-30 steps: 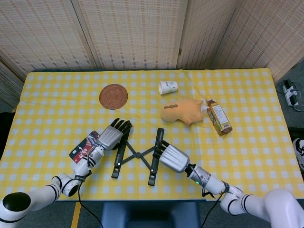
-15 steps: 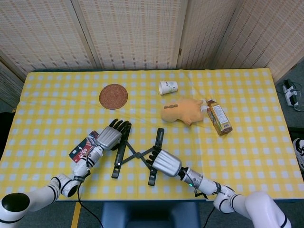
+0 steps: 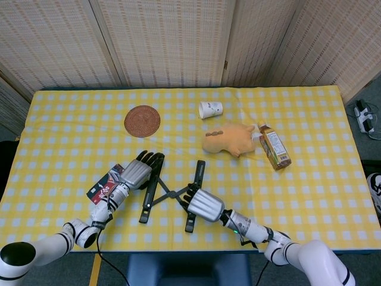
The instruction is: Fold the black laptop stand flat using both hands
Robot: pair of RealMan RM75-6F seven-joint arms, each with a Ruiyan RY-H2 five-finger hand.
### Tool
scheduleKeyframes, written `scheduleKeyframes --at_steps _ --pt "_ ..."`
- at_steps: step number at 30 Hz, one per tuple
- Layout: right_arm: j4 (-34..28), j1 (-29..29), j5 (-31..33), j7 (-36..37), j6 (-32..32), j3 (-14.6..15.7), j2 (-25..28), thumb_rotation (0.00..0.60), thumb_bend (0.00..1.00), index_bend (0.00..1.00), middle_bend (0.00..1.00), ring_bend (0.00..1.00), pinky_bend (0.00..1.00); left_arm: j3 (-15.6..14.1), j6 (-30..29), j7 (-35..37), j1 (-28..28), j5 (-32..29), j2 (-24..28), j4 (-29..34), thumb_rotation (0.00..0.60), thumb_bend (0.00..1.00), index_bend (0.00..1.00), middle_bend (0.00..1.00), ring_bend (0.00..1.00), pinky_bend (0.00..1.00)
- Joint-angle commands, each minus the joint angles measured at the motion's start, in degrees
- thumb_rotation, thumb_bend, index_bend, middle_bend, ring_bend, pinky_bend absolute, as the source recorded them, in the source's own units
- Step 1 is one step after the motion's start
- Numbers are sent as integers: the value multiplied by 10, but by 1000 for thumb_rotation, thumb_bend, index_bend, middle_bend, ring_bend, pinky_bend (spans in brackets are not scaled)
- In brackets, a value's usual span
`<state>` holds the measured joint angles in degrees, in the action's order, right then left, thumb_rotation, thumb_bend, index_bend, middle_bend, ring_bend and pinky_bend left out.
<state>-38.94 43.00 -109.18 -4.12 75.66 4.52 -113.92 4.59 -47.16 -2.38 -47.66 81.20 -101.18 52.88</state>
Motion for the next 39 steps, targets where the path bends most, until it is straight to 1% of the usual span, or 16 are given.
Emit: scheduleKeyframes --at_steps 1,14,20,29,39 --pt "9 3 2 4 3 2 -6 600 150 484 589 496 318 1 1 3 0 -1 1 3 600 197 36 0 0 0" --pt "45 17 2 10 14 8 -34 600 150 485 589 497 318 3 9 11 -2 -8 4 18 600 197 38 0 0 0" --pt "56 25 6 4 16 5 -46 600 150 485 589 497 318 2 12 14 -3 -9 5 27 600 196 39 0 0 0" --pt "65 38 11 -5 14 4 -61 600 150 485 589 497 318 1 11 18 -3 -8 8 48 600 197 40 0 0 0" --pt "66 43 16 -16 15 5 -65 600 150 485 589 497 319 1 10 19 -2 -9 14 67 600 197 39 0 0 0"
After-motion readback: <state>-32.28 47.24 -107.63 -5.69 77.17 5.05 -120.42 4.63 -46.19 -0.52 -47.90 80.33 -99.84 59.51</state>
